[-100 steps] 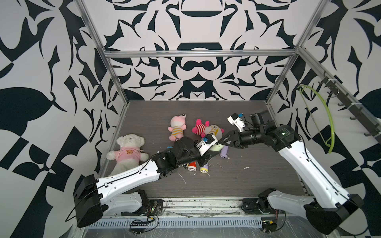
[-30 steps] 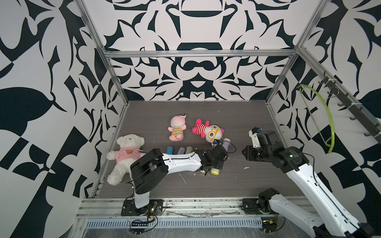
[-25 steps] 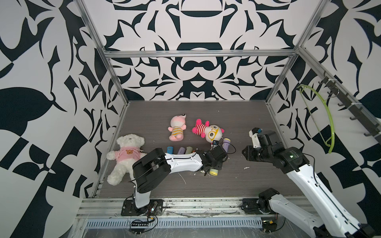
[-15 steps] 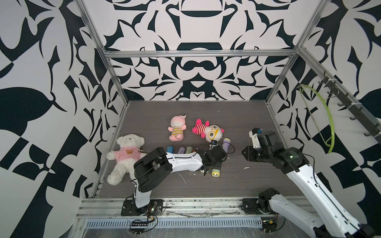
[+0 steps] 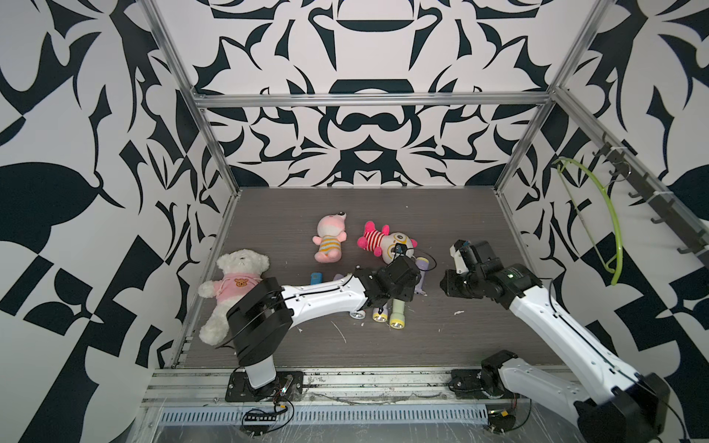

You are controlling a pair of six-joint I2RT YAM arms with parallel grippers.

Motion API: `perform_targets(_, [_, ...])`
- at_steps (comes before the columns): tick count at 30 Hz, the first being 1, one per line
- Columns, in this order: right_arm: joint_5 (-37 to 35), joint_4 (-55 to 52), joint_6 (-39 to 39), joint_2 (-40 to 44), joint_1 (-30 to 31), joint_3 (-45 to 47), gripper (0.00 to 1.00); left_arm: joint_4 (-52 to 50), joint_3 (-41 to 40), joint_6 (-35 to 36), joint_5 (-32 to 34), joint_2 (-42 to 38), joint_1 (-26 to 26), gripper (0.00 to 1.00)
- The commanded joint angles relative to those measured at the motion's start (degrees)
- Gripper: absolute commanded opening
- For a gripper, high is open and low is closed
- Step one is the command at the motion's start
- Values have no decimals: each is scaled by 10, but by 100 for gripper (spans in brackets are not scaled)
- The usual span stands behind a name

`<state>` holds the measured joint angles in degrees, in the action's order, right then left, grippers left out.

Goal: Close the plug at the bottom of the flashlight
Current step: Place the flashlight at the center of the board, then adjust the flashlight at the center of the board.

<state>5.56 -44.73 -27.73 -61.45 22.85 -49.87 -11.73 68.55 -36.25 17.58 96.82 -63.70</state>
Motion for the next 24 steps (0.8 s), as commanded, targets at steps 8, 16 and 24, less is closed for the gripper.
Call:
perform_targets(8, [-48, 140, -26, -229, 124, -64, 7, 104, -136, 59, 27, -178, 20, 64])
perform_targets(16, [-52, 188, -40, -331, 124, -90, 6, 104, -190, 71, 54, -273, 26, 64])
perform_targets(24, [-110, 178, -51, -349, 95, -74, 3, 103, -193, 77, 49, -268, 31, 65])
